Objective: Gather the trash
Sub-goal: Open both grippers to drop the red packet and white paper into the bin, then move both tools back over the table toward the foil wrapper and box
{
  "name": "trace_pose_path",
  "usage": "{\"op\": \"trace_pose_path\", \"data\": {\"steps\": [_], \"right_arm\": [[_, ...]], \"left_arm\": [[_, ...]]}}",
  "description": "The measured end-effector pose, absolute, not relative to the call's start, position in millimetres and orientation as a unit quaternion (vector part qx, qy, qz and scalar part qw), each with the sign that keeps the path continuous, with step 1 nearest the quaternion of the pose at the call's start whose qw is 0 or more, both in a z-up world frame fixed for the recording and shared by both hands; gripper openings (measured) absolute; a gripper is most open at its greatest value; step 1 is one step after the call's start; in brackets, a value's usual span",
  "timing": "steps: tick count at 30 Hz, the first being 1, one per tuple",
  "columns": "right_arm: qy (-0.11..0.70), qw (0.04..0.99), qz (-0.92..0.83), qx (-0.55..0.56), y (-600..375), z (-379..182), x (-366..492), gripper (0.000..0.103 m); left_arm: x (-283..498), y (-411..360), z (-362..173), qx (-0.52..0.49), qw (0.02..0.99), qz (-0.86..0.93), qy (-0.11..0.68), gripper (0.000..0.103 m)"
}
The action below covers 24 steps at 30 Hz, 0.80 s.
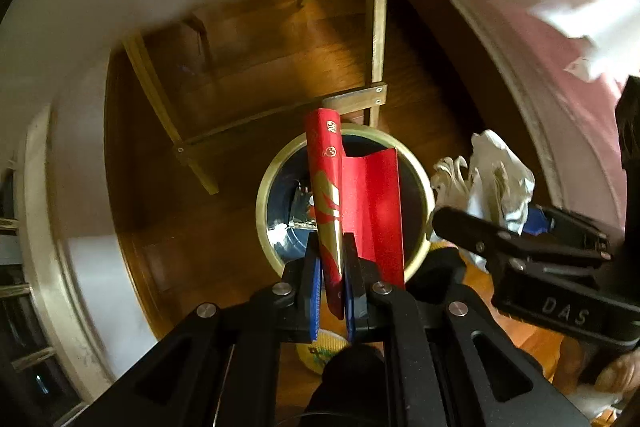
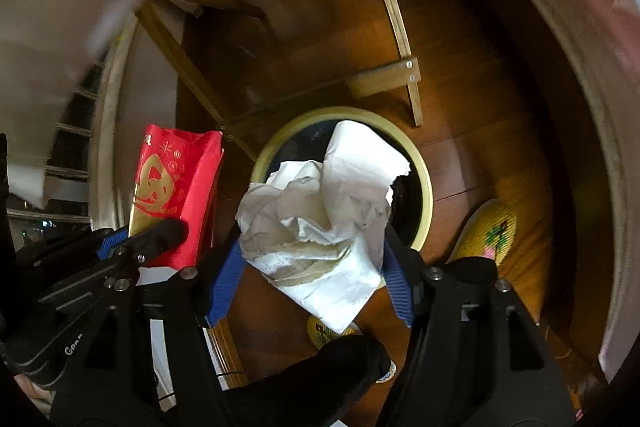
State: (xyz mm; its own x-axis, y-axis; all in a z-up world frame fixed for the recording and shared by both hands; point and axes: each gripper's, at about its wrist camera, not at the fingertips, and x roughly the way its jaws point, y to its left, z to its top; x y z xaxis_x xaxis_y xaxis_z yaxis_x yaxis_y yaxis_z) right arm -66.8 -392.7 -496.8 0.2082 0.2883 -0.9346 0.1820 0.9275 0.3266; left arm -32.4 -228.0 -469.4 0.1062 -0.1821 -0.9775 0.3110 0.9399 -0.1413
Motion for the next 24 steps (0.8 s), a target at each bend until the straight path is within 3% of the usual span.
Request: {"op": "trace_pose_path", "data": {"steps": [2,4,6,11,17,24], "right_arm": [[0.631,0.751,0.033,0.193,-397.1,-515.0,-66.0,0.065],[0.633,0.748,0.030,0.198,-396.8,-529.2,-59.0,0.068],[0.635,0.745,0.029,0.201,-403.5,-538.2,-53.8,0.070],[0.636,0.743,0.025,0.206,-406.2,-558.3,-49.4,0.076],[0.627,0.751,0.034,0.204,-404.0,-553.7,-49.6,0.078],[0.622,0.759,0.038,0.189,-398.4,-516.7,-54.8,0.079]], "left_arm": [[-29.3,-232.6,-486.5,0.045,0.741,-0.159,0.651,0.012],[-32.0,-225.4,-502.2,0.048,0.742,-0.148,0.652,0.022],[-30.5,-225.0,-515.7,0.047,0.744,-0.142,0.651,0.042],[-26.7,-212.5,-533.7,0.030,0.744,-0.123,0.656,0.065],[-27.1,-196.3,-521.2,0.019,0.755,-0.110,0.646,0.065],[-36.1,-194.0,-468.7,0.021,0.775,-0.107,0.622,0.065]]}}
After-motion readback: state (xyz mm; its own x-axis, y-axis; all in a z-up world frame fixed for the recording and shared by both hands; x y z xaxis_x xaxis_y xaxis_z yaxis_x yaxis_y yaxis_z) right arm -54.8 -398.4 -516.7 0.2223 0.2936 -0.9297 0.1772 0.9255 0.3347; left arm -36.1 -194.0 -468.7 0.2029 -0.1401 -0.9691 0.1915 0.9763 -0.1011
